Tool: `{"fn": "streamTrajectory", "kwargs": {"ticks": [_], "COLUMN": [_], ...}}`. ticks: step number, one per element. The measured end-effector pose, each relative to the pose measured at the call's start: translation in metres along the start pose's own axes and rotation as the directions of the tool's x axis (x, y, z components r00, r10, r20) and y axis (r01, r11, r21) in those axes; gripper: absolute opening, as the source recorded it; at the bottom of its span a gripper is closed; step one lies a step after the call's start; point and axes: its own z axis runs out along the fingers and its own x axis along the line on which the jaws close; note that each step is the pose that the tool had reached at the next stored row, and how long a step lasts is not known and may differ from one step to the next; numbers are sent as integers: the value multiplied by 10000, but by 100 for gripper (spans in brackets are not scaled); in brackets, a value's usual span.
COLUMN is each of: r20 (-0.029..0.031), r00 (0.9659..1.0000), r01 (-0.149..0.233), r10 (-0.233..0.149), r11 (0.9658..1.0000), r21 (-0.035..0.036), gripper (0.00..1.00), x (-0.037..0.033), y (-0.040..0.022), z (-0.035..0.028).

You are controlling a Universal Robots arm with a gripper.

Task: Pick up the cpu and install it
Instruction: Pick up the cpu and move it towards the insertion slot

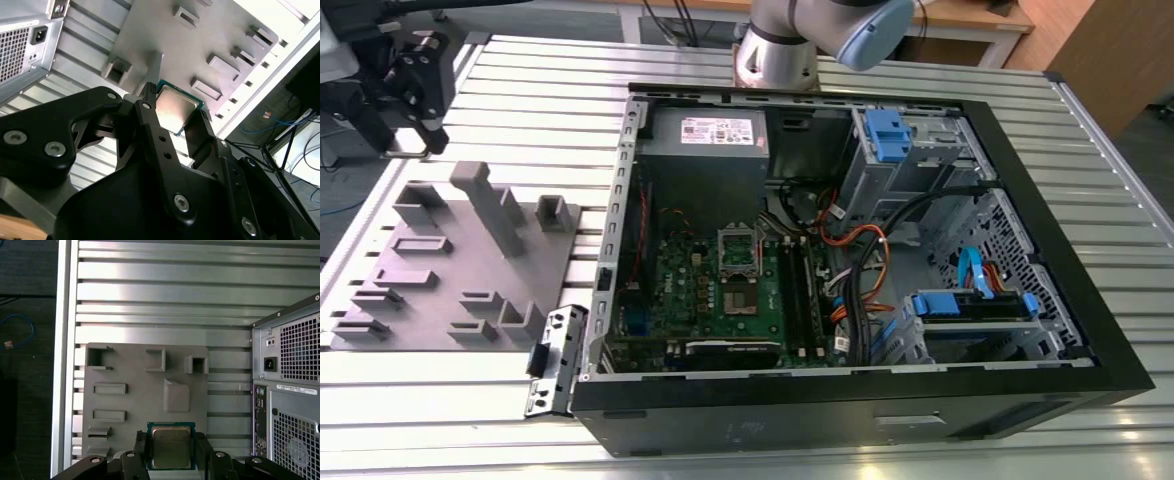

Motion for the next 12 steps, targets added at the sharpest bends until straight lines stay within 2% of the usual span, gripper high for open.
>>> {"fn": "streamTrajectory", "kwargs": {"ticks": [12], "r20": [-16], "r00": [10000], "r01": [-1], "r10": [1], "r11": [10000], "r21": [0], "gripper": [47], "x": [-499], "y": [-1], "z": [13]}}
